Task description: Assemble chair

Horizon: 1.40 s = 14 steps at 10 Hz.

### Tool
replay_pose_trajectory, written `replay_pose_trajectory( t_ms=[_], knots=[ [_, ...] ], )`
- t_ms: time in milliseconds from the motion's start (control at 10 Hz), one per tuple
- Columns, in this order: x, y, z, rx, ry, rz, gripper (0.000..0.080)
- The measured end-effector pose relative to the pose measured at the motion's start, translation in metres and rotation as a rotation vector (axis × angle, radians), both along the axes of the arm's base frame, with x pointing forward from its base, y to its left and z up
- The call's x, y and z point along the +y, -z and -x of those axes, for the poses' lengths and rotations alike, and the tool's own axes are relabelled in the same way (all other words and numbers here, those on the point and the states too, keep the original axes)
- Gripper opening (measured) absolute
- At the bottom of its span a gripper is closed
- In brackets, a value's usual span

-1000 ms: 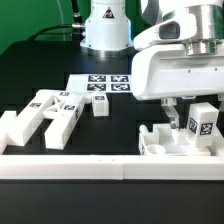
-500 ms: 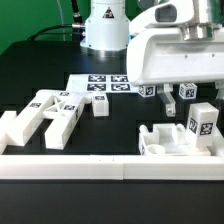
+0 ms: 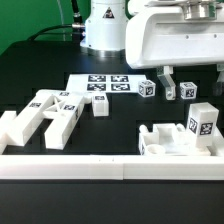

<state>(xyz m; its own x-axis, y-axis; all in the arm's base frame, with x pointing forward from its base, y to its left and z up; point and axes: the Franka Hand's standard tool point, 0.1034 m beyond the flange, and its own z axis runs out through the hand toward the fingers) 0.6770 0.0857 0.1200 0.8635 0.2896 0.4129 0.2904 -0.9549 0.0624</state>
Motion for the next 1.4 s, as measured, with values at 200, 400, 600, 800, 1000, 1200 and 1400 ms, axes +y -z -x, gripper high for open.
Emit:
replay_pose_trajectory(
  t_ms=[200,400,600,800,1000,1200,1400],
  knots=[
    [-0.001,0.007,0.006,0.064,0.0,0.004,0.0649],
    [-0.003,0.006,0.009,0.216,-0.004,0.011,0.0649],
    [0.004,0.008,0.019,0.387,0.004,0.013,0.0649],
    [0.006,0.01,0.02,0.479,-0.002,0.018,0.0649],
    [0.002,0.019,0.018,0.477,0.004,0.018,0.0649],
    [0.0,0.018,0.015,0.47,-0.022,0.016,0.0649],
    [0.0,0.019,0.015,0.471,-0.017,0.017,0.0649]
  ],
)
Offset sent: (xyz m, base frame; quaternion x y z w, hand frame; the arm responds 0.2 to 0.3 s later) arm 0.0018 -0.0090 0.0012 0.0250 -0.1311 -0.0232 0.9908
